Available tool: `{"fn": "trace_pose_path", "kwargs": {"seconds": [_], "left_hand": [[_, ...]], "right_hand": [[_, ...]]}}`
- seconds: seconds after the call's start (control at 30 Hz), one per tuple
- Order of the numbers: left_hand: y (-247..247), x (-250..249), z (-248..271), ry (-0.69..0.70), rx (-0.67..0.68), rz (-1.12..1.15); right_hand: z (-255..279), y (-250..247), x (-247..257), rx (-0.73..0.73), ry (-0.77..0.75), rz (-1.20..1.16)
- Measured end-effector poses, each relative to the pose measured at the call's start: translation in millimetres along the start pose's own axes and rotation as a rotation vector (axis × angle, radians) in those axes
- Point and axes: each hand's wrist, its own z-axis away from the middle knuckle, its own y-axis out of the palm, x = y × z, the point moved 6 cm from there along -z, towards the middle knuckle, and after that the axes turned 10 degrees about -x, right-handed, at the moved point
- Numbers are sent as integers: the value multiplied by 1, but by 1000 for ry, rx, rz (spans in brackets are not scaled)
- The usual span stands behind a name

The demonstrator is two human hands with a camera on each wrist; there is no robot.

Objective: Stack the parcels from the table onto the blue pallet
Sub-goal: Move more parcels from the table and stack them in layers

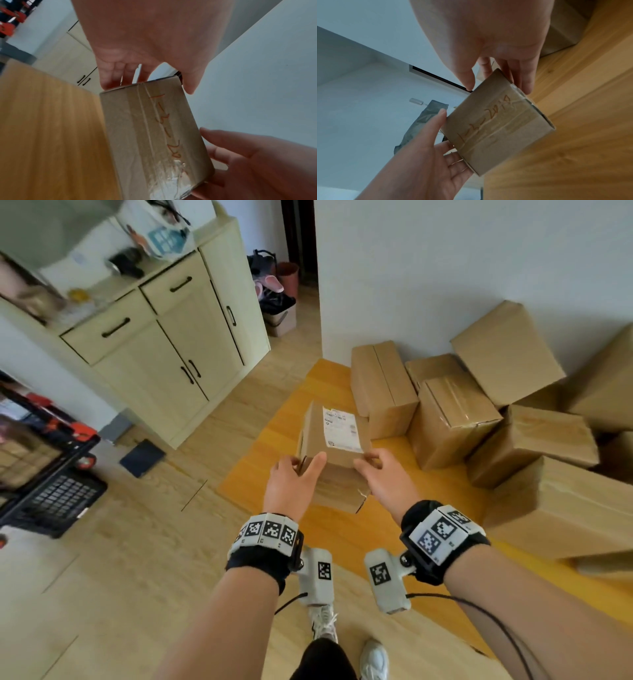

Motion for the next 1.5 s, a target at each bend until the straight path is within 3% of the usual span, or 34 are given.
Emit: {"fn": "trace_pose_path", "kwargs": {"seconds": [0.33, 0.63, 0.83, 1.0, 1.2, 1.5], "left_hand": [[63, 49, 85, -130, 139, -25], [77, 51, 96, -117, 201, -49], [73, 48, 96, -157, 216, 20], [51, 18, 101, -52, 178, 125], [16, -41, 113, 213, 118, 256], [36, -118, 181, 441, 255, 468]], "right_hand": [[51, -28, -92, 47, 170, 86], [69, -30, -112, 215, 180, 155], [81, -27, -110, 271, 173, 42], [93, -47, -82, 114, 99, -23], [125, -89, -49, -145, -13, -167], [186, -180, -63, -476, -49, -345]]}}
